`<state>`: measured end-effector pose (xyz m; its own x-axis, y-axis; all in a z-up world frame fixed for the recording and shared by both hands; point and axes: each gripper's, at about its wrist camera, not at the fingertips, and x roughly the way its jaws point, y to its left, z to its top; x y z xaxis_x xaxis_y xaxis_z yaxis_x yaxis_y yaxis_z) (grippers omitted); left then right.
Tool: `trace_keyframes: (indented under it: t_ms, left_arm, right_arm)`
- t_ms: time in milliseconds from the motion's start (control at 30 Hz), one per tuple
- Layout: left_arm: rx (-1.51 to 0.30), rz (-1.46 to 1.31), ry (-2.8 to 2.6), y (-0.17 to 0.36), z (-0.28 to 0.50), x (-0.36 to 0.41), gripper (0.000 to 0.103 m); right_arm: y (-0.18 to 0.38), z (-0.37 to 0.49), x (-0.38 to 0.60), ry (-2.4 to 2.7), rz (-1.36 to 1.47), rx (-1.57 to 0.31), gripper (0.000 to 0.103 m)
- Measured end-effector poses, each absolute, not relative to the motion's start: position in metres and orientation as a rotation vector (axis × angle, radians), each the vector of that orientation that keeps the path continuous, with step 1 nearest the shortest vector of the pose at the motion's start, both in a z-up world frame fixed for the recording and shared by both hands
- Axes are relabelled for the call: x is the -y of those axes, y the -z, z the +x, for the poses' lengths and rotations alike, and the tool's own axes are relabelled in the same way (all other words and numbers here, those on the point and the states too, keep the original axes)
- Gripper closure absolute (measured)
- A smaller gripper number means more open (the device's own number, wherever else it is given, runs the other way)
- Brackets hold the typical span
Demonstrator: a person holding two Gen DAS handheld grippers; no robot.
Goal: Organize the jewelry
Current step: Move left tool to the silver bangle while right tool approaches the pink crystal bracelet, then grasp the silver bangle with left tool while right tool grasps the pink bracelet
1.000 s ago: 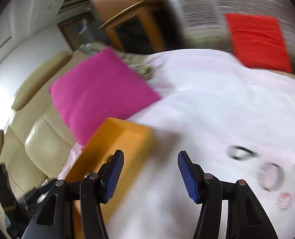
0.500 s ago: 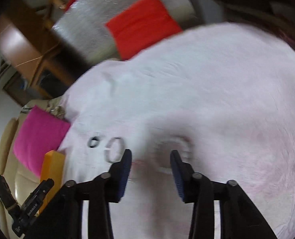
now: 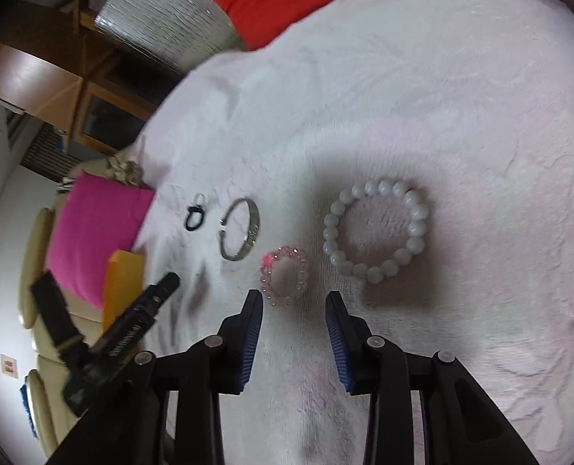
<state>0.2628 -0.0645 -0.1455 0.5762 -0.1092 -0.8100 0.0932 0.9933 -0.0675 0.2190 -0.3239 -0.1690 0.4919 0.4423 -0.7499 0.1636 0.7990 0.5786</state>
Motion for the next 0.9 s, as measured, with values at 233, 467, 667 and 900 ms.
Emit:
trace_keyframes:
  t_ms: [233, 467, 667, 900]
  left_arm:
    - [-0.979, -0.039, 0.140, 0.151, 0.274, 0.068, 0.038]
    - [-0.971, -0.018, 0.229, 0.149, 0.273, 0.081, 0.038]
    - [-0.956, -0.001, 0.321, 0.150, 0.275, 0.108, 0.033]
    - [-0.987, -0.038, 0.331, 0.165, 0.297, 0.137, 0.028]
  right_arm:
    - [0.174, 0.236, 0.287, -0.049, 0.473, -1.044, 0.085]
    - [0.169, 0.219, 0.291, -0.051, 0.438, -1.018, 0.094]
    - [0.153, 0.206, 0.310, -0.085, 0.487, -0.967, 0.094]
    - [0.143, 0.193, 0.345, -0.093, 0.597, -0.930, 0.094]
